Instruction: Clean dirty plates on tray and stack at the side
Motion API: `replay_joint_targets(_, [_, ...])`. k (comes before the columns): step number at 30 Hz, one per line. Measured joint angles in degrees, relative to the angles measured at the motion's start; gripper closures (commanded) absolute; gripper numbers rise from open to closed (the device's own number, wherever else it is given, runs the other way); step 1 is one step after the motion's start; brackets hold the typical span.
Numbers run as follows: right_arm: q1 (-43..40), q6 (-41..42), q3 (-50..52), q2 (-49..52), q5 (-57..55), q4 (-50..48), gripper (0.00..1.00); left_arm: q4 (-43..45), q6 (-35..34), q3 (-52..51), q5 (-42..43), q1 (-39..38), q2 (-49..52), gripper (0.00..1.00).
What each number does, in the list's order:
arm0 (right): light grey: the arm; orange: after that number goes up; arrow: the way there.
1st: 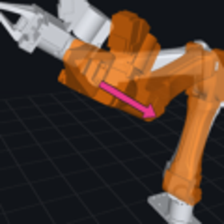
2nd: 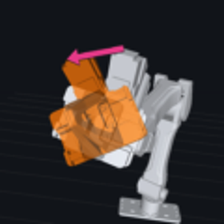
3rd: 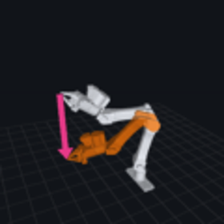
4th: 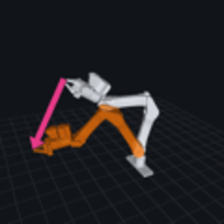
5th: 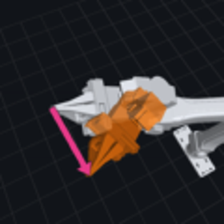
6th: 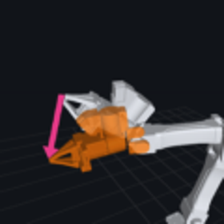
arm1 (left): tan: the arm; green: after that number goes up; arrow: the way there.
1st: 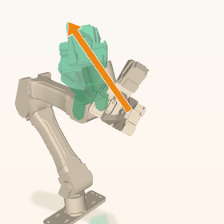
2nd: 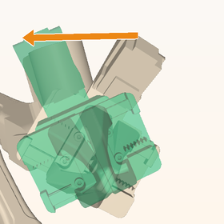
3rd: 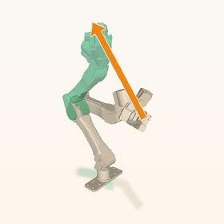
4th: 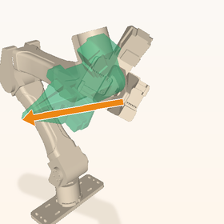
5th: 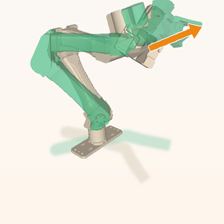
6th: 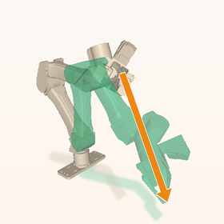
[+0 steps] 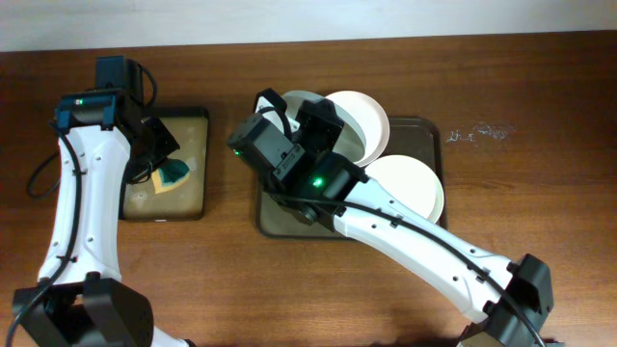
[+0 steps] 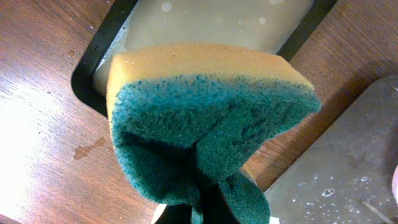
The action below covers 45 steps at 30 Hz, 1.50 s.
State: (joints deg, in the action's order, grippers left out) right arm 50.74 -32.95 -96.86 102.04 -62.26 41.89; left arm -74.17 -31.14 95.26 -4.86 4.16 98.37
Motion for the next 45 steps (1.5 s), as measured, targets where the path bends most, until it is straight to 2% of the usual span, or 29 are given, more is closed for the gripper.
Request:
replay_joint_targets(2, [-0.5, 2.9, 0.0, 0.0, 2.6, 0.2, 0.96, 0.0, 0.0, 0.0, 0.0, 0.0, 0.0, 1.0])
replay_joint_targets(6, [-5.0, 6.2, 0.3, 0.3, 14.9, 7.1, 0.96, 0.0, 0.0, 0.0, 0.0, 0.0, 0.0, 1.0])
replay_joint_targets(9, [-7.2, 11.8, 0.5, 0.4, 17.9, 4.4, 0.96, 0.0, 0.0, 0.0, 0.0, 0.0, 0.0, 1.0])
replay_joint_targets(12, [-11.3, 18.3, 0.5, 0.4, 28.9, 4.0, 0.96, -0.1, 0.0, 0.0, 0.0, 0.0, 0.0, 1.0])
replay_joint_targets(14, [-18.0, 25.0, 0.5, 0.4, 39.7, 4.2, 0.96, -0.2, 0.0, 0.0, 0.0, 0.0, 0.0, 1.0])
replay_joint_targets(16, [-29.2, 32.0, 0.5, 0.4, 53.2, 5.3, 0.96, -0.2, 0.0, 0.0, 0.0, 0.0, 0.0, 1.0])
replay_joint_targets(20, [-49.2, 37.9, 0.5, 0.5, 67.9, 11.4, 0.96, -0.2, 0.0, 0.0, 0.0, 0.0, 0.0, 1.0])
replay_joint_targets(25, [-65.0, 39.8, 4.4, 0.7, 72.5, 10.9, 0.96, -0.2, 0.0, 0.0, 0.0, 0.0, 0.0, 1.0])
replay_joint_targets(31, [-77.9, 40.5, 17.2, 1.8, 73.9, -2.3, 0.96, -0.2, 0.0, 0.0, 0.0, 0.0, 0.0, 1.0])
replay_joint_targets(35, [-81.9, 40.5, 22.8, 3.1, 74.0, -9.6, 0.96, 0.3, 0.0, 0.0, 0.0, 0.0, 0.0, 1.0])
replay_joint_targets(36, [-82.3, 40.5, 24.0, 3.6, 74.0, -11.2, 0.93, 0.3, 0.0, 0.0, 0.0, 0.0, 0.0, 1.0])
replay_joint_targets(37, [-82.3, 40.5, 24.8, 4.2, 74.0, -12.2, 0.8, 0.3, 0.0, 0.0, 0.0, 0.0, 0.0, 1.0])
replay_joint_targets(38, [-82.3, 40.6, 25.0, 4.6, 74.1, -12.8, 0.54, 0.3, 0.0, 0.0, 0.0, 0.0, 0.0, 1.0])
replay_joint_targets(40, [-82.3, 40.8, 25.0, 4.9, 74.4, -13.8, 0.4, 0.3, 0.0, 0.0, 0.0, 0.0, 0.0, 1.0])
replay_joint_targets(42, [-82.3, 40.7, 25.0, 4.9, 74.6, -13.9, 0.38, 0.3, 0.0, 0.0, 0.0, 0.0, 0.0, 1.0])
replay_joint_targets(45, [-82.3, 40.7, 25.0, 4.8, 77.7, -13.8, 0.41, 0.6, 0.0, 0.0, 0.0, 0.0, 0.0, 1.0])
